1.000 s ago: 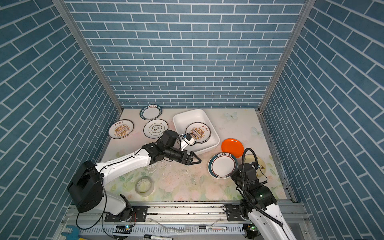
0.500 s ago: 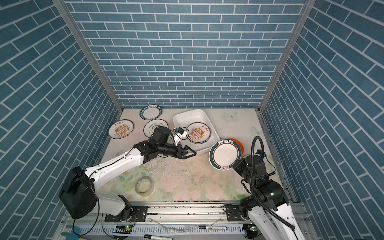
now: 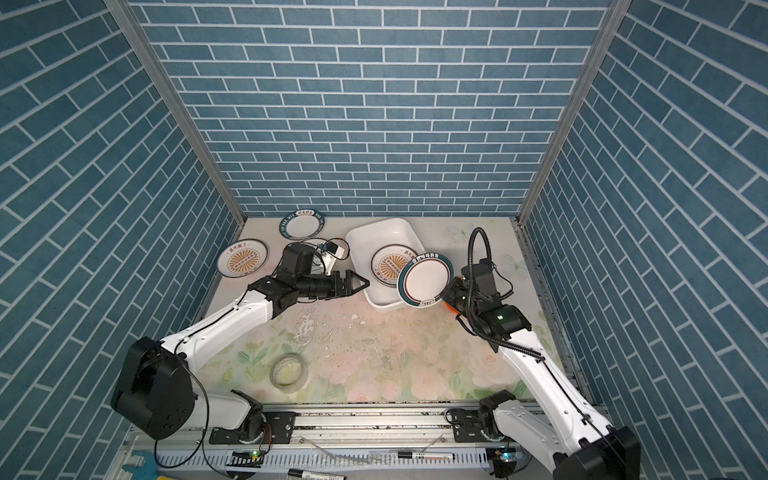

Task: Place the plates into the plastic bin on the countertop
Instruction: 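Lift the green-and-red-rim plate with the right gripper and carry it over the bin, then lower the plate onto the stack in the bin and open the right gripper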

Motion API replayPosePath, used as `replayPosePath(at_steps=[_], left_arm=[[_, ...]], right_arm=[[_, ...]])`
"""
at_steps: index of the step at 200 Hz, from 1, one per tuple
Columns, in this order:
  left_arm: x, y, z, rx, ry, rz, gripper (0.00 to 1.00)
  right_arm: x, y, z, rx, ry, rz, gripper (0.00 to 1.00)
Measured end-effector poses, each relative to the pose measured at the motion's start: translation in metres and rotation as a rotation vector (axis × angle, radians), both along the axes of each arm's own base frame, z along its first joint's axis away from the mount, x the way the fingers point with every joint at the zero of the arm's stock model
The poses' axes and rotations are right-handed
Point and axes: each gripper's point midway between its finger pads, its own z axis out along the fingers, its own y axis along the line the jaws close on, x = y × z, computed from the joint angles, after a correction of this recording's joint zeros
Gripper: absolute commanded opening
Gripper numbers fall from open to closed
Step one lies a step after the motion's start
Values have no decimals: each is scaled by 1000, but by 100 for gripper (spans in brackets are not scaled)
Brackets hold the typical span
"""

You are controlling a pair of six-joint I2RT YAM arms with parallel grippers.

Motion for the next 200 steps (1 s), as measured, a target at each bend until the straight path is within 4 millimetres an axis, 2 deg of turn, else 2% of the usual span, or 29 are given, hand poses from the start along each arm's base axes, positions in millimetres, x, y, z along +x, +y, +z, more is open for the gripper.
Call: replayPosePath(at_steps=[31,111,162,200], left_arm=[[16,18,1,-16,0,66,99],[29,36,2,-29,10,131,100],[34,43,1,-58,24,158,100],[39,51,3,-84,32,181,99]], right_arm=[[34,21,-7,33,-21,21,0],[109,61,-59,113,1,4,0],[138,83,-73,165,3,-4,0],[145,96,-84,184,14,-6,0]])
